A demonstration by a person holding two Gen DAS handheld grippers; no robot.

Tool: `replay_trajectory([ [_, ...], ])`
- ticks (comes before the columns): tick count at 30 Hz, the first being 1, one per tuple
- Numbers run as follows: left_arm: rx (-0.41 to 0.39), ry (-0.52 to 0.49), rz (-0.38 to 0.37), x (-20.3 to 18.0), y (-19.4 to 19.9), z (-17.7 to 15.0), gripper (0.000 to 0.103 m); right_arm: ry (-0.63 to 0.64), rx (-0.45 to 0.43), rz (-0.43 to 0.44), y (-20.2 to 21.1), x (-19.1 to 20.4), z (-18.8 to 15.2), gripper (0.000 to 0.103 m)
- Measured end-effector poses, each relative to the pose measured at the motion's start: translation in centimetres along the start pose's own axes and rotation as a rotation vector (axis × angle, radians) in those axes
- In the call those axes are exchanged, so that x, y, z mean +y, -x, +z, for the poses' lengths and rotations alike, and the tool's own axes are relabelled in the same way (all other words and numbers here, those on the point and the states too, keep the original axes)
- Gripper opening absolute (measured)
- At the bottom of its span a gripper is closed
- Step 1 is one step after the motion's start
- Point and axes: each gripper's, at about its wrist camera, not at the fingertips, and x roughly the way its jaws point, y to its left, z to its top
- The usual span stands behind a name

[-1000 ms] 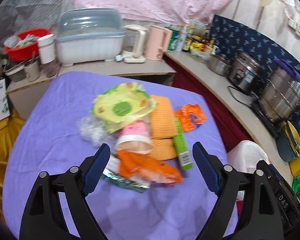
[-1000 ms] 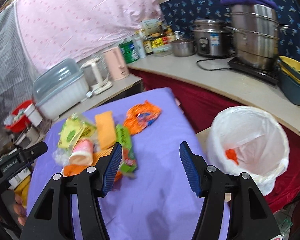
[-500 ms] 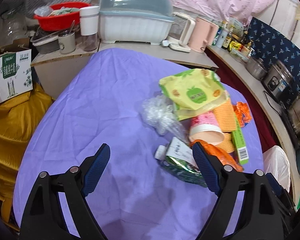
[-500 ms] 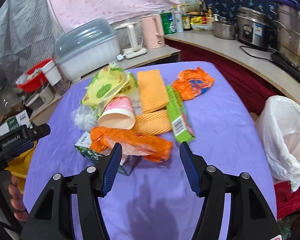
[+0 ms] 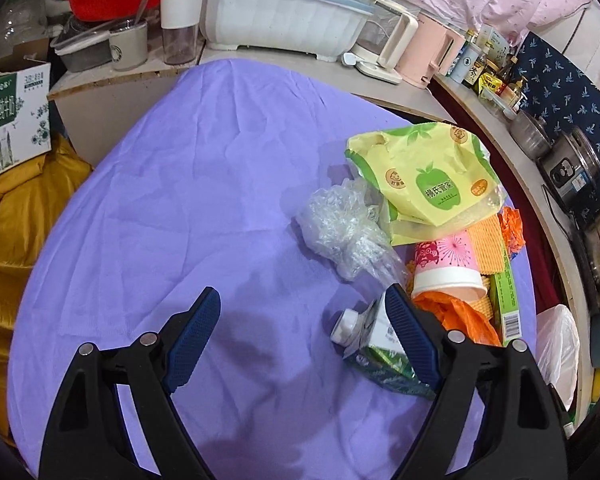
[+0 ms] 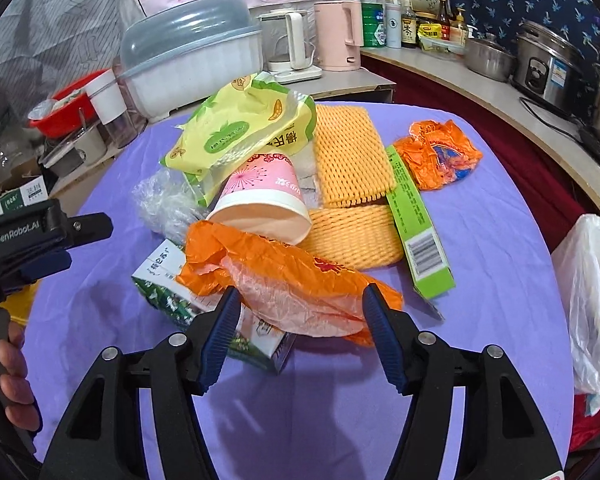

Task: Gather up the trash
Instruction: 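Move both open grippers back to the trash pile on the table, then grasp the clear plastic wrap with the left gripper while the right grasps the orange bag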

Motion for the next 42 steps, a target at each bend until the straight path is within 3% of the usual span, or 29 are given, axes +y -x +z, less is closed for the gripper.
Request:
replay_trajectory([
  [3,0.018,0.003,-0.019,-0.6,-1.3,0.7,0.080,-0.021,-0.003,0.010,-0.6,-0.5,0.8,0.061],
  [5,0.021,-0.001,-0.023,-1.0,-2.0,1.1,0.081,-0.042,-0.009,0.013,-0.9,-1.1,1.5,0.054],
  [10,0.049,-0.010,-0.032,-2.2,-4.5,2.0,0.081,-0.084,0.004,0.029,-1.6,-2.5,2.5,0.016],
  [12,0.059,-0.016,-0.031,-2.5,-5.5,2.2,0.081,-0.106,0.002,0.042,-1.7,-3.1,2.7,0.011],
  [14,0.061,-0.023,-0.026,-2.8,-6.3,2.3,0.079,-0.118,-0.006,0.046,-1.6,-3.6,2.8,0.010],
  [18,0.069,-0.039,-0.032,-2.8,-7.1,2.4,0.053,-0.126,-0.020,0.051,-1.2,-4.1,3.0,0.009],
  [24,0.052,-0.038,-0.047,-2.4,-6.5,2.3,0.029,-0.135,-0.042,0.052,0.0,-4.4,2.9,0.007],
  [29,0.017,-0.038,-0.042,-2.3,-4.6,2.3,0.023,-0.140,-0.079,0.059,2.0,-4.5,3.1,0.006],
  [42,-0.142,-0.069,-0.090,-3.5,5.7,1.9,0.022,-0.157,-0.247,0.057,10.5,-5.5,3.9,0.006],
])
